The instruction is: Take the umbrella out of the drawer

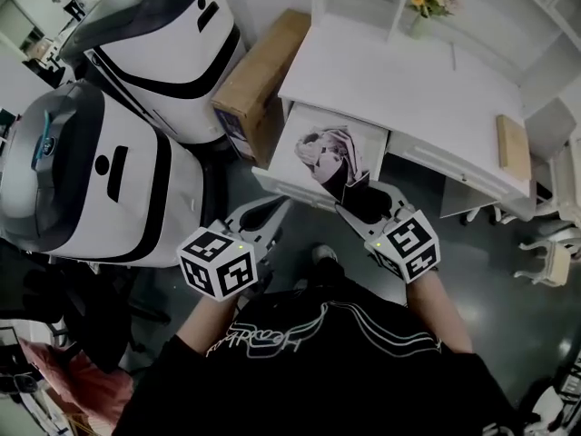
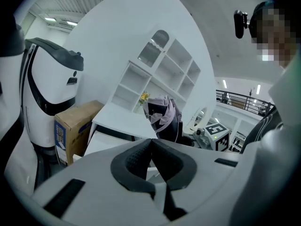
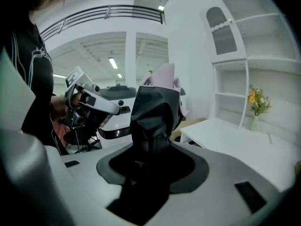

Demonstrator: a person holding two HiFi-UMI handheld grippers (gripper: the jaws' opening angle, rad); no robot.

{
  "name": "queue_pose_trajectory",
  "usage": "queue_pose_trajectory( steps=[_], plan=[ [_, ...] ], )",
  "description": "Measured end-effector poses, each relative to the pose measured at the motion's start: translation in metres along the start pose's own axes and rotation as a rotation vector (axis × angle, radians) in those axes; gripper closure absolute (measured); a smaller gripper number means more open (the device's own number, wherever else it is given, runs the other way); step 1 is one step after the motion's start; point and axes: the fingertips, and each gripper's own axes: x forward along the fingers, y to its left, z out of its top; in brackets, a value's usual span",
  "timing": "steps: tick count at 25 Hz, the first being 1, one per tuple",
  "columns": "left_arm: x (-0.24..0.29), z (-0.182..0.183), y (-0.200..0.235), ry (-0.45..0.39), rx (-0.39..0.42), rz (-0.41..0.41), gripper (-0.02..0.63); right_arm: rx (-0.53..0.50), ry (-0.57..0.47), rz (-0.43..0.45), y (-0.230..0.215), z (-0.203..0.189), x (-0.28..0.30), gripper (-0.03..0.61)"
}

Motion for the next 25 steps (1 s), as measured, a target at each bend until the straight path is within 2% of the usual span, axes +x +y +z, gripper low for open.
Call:
queue_pose_trajectory(
  steps=[4,9,13,25],
  plan=[
    [-0.012,0.0,-0.021,-0.002,0.036,-0.024,0.594,0.018,-0.075,-0.025,0.018,0.01,-0.027,0.367],
    [-0.016,0.003,-0.041,-0.017,0.079,-0.052,0.594,0.159,-0.179,-0.058,0.018,0.014,-0.052,0.367],
    [-0.017,0.004,-0.052,-0.023,0.091,-0.058,0.594,0.181,-0.2,-0.078,0.018,0.011,-0.066,0.367],
    [-0.029,0.001,-0.06,-0.032,0.098,-0.083,0.594,0.265,-0.26,-0.049,0.04,0.018,-0.072,0.367]
  ],
)
